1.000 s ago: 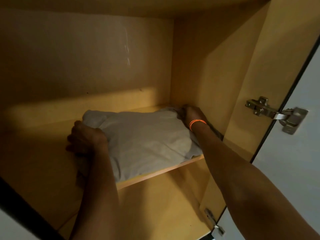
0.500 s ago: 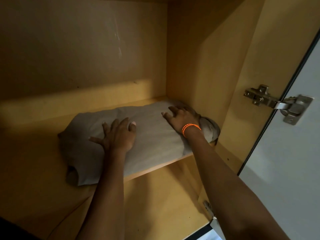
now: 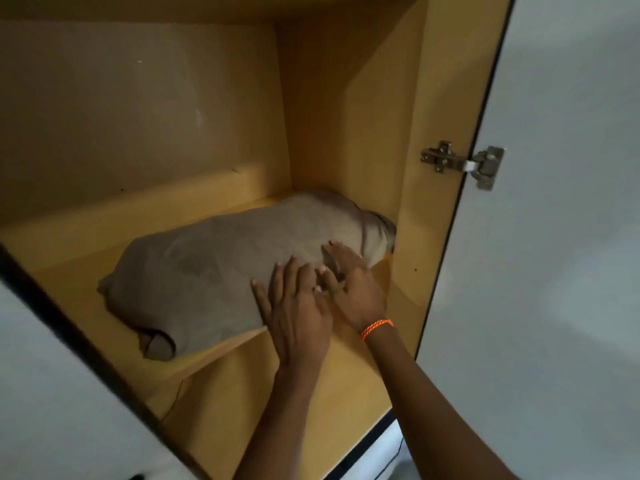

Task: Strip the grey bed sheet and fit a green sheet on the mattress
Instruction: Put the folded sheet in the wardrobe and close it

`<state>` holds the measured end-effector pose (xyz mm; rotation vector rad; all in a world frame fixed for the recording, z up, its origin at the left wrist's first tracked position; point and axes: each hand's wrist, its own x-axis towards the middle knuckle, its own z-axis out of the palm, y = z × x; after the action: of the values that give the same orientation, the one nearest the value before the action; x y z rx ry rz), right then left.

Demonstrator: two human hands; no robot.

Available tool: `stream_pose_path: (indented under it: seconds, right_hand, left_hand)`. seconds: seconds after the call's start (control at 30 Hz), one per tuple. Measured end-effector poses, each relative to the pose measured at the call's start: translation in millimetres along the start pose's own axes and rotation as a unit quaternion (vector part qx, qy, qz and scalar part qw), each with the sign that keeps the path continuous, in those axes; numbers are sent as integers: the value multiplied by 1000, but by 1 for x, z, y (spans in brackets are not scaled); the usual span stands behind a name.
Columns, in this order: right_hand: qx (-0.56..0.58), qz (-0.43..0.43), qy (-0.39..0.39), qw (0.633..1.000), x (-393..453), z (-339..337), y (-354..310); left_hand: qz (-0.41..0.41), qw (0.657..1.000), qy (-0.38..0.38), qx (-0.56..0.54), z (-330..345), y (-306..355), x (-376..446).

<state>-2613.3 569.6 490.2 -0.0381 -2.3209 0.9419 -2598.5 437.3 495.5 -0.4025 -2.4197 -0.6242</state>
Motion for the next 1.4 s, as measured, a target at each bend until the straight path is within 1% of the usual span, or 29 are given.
stream_pose_path:
  seconds: [0.1, 0.2, 0.37, 0.5, 0.57, 0.67, 0.8, 0.9, 0.97, 1.03, 1.13, 1.2, 1.27, 1.3, 1.4]
  right_hand:
    - [55, 38, 80, 995, -38, -23, -16]
    - [71, 70, 127, 987, -80, -49, -31]
    - [57, 129, 194, 971, -155, -98, -40]
    - [50, 173, 241, 954, -197, -153, -41]
    - [42, 180, 276, 943, -214, -186, -38]
    - [25, 186, 312, 932, -240, -227, -25]
    - [-11, 200, 346, 916, -278, -281, 11]
    - [-34, 224, 394, 891, -298, -315, 36]
    - [-63, 230, 429, 871, -303, -339, 50]
    - [-97, 241, 459, 849, -302, -362, 64]
    - [-115, 278, 480, 824, -296, -392, 81]
    - [-95, 284, 464, 834, -292, -400, 89]
    - [-37, 288, 436, 852, -288, -405, 91]
    - [-18, 293, 427, 855, -288, -407, 93]
    - [-14, 287, 454, 843, -295, -412, 90]
  left_hand:
    - [20, 996, -20, -85, -12, 14, -28]
    - [34, 987, -48, -151, -22, 29, -56]
    - [44, 956, -160, -244, -42, 71, -110]
    - [96, 931, -216, -280, -55, 117, -144]
    - [121, 908, -250, -314, -58, 146, -156]
    - [155, 862, -312, -368, -58, 188, -167]
    - [168, 820, -373, -401, -48, 257, -195]
    - [174, 780, -414, -436, -38, 303, -214]
    - [170, 767, -416, -458, -33, 333, -221]
    - [171, 762, -405, -474, -28, 357, -223]
    - [169, 744, -405, -505, -22, 385, -224]
    - [185, 742, -402, -504, -19, 396, -226]
    - [192, 741, -408, -497, -19, 401, -227]
    - [186, 739, -412, -500, -19, 402, -226]
    - [155, 734, -409, -519, -23, 395, -225]
